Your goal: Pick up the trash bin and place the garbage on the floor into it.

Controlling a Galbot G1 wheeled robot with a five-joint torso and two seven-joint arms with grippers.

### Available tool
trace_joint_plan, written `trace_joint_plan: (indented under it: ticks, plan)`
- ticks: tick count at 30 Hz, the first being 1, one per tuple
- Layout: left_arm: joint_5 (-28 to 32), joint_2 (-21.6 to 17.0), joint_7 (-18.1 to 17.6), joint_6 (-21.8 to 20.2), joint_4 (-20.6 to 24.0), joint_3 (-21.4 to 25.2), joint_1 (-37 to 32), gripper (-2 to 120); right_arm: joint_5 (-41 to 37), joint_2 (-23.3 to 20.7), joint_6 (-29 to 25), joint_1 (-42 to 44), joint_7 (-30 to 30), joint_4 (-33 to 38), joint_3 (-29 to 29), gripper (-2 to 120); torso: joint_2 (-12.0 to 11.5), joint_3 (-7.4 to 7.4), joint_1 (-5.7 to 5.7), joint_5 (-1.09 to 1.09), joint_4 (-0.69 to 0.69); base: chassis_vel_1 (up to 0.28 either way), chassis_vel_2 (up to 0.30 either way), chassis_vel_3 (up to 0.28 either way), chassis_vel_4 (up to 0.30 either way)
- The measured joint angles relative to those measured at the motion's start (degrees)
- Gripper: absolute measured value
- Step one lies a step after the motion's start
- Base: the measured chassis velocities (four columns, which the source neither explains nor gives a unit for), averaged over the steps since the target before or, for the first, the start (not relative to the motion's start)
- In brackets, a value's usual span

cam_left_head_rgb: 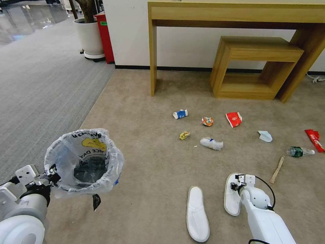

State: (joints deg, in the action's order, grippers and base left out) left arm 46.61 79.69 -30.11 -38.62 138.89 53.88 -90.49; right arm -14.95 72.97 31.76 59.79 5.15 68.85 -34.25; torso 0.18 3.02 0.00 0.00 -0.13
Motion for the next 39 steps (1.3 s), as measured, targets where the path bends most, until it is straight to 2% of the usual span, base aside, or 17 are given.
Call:
trace_joint_plan:
  ticks: [3, 6, 9, 13, 15, 16, 17, 18, 19, 21, 22, 23, 26, 29, 31, 37, 39]
  plan:
    - [-0.4, 0.3, 0.0, 0.0, 0.0, -0.6, 0.2, 1, 1.8, -0.1, -1.2, 0.1, -0.6, -0.4, 0.0, 5, 0.0, 0.00, 0.00, 0.00, 0.00, 0.000, 0.000, 0.000, 0.000]
    - [-0.6, 0.5, 0.0, 0.1, 0.0, -1.1, 0.3, 1, 4.8, -0.4, -3.2, 0.8, -0.8, -0.2, 0.0, 0, 0.0, 0.00, 0.00, 0.00, 0.00, 0.000, 0.000, 0.000, 0.000]
    - [-0.7, 0.6, 0.0, 0.1, 0.0, -1.2, 0.3, 1, 6.5, -0.5, -4.6, 1.3, -1.0, 0.1, 0.1, 0, 0.0, 0.00, 0.00, 0.01, -0.01, 0.000, 0.000, 0.000, 0.000]
    - [-0.8, 0.7, 0.0, 0.1, 0.2, -1.6, 0.2, 1, 7.1, -0.7, -9.9, 2.5, -1.4, 1.5, 0.6, 0, 0.0, 0.00, 0.00, 0.01, -0.01, 0.000, 0.000, 0.000, 0.000]
    - [-0.8, 0.8, 0.0, 0.1, 0.4, -2.2, 0.0, 1, 4.4, -1.0, -19.9, 4.0, -4.4, 4.8, 1.4, 0, 0.0, 0.00, 0.00, 0.00, 0.00, 0.000, 0.000, 0.000, 0.000]
    - [-0.8, 0.8, 0.0, 0.1, 0.4, -2.2, 0.0, 1, 4.4, -1.0, -19.9, 4.0, -4.4, 4.8, 1.4, 0, 0.0, 0.00, 0.00, 0.00, 0.00, 0.000, 0.000, 0.000, 0.000]
    - [-0.8, 0.8, 0.0, 0.1, 0.4, -2.5, 0.0, 1, 3.1, -1.0, -22.7, 4.6, -5.6, 6.1, 1.6, 0, 0.0, 0.00, 0.00, 0.00, 0.00, 0.000, 0.000, 0.000, 0.000]
    - [-0.9, 1.0, -0.1, 0.1, 0.4, -3.5, -0.3, 1, -2.5, -1.1, -30.8, 5.9, -9.7, 9.8, 2.5, 0, 0.0, 0.00, 0.00, 0.00, 0.00, 0.000, 0.000, 0.000, 0.000]
    - [-1.2, 1.1, -0.1, 0.1, 0.4, -4.5, -0.6, 1, -6.4, -1.1, -34.8, 6.7, -12.4, 12.0, 3.0, 0, 0.0, 0.00, 0.00, 0.00, 0.00, 0.000, 0.000, 0.000, 0.000]
    - [-1.3, 1.2, -0.1, 0.2, 0.4, -4.8, -0.8, 1, -7.9, -1.1, -36.2, 7.0, -13.6, 13.0, 3.2, 0, 0.0, 0.00, 0.00, 0.00, 0.01, 0.000, 0.000, 0.000, 0.000]
    - [-2.0, 1.6, -0.1, 0.2, -0.1, -6.5, -1.3, 1, -14.0, -1.2, -41.1, 8.3, -19.0, 17.9, 4.2, 0, 0.0, 0.00, 0.00, 0.00, -0.01, 0.000, 0.000, 0.000, 0.000]
    - [-2.0, 1.6, -0.1, 0.2, -0.1, -6.5, -1.3, 1, -14.0, -1.2, -41.1, 8.3, -19.0, 17.9, 4.2, 0, 0.0, 0.00, 0.00, 0.00, -0.01, 0.000, 0.000, 0.000, 0.000]
    - [-2.3, 2.7, -0.1, 0.2, -1.4, -9.5, -1.5, 1, -23.6, -1.1, -47.3, 9.6, -28.5, 27.6, 6.4, 0, 0.0, 0.00, 0.00, -0.02, 0.00, 0.000, 0.000, 0.000, 0.000]
    - [-2.5, 3.2, -0.1, 0.1, -1.9, -10.3, -1.3, 1, -26.9, -0.8, -49.2, 9.8, -31.8, 31.2, 7.7, 0, 0.0, 0.00, 0.00, -0.01, 0.00, 0.000, 0.000, 0.000, 0.000]
    - [-3.1, 3.7, -0.1, -0.2, -3.0, -11.4, -0.6, 1, -31.7, -0.4, -50.9, 9.9, -36.3, 36.9, 10.7, 0, 0.0, 0.00, 0.00, -0.01, 0.00, 0.000, 0.000, 0.000, 0.000]
    - [-3.2, 4.0, 0.5, -0.3, -4.9, -12.1, -0.2, 1, -33.9, 0.6, -51.2, 8.3, -39.2, 41.0, 15.4, 0, 0.0, 0.00, 0.00, 0.00, 0.00, 0.000, 0.000, 0.000, 0.000]
    - [-2.9, 4.5, 0.7, -0.5, -5.4, -12.8, 0.1, 1, -33.7, 0.7, -50.7, 6.5, -39.9, 42.1, 18.8, 0, 0.0, 0.00, 0.00, -0.01, 0.01, 0.000, 0.000, 0.000, 0.000]
